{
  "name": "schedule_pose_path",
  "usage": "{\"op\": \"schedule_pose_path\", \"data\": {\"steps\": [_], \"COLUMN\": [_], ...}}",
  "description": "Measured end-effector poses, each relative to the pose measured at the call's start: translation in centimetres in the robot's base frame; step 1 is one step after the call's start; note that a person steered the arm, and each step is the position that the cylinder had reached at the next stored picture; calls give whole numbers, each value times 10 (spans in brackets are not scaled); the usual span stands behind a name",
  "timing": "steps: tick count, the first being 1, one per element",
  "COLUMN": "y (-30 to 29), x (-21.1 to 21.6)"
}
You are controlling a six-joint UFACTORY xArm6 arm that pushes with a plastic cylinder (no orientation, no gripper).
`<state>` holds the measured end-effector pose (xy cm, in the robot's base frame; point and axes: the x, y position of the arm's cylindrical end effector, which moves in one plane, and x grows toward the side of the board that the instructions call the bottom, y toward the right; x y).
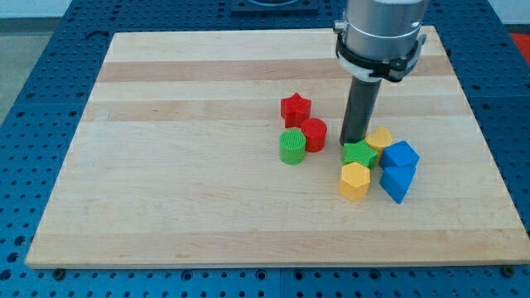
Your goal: Move the red star along with red circle into the group of blocks
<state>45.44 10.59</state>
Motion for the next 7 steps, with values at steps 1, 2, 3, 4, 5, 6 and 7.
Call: {"op": "schedule_pose_path", "data": {"steps": [1, 2, 3, 4, 5, 6, 7], "y": [-8, -28, -87, -133, -136, -117, -81], "x": [-36, -78, -88, -74, -71, -56, -38]}}
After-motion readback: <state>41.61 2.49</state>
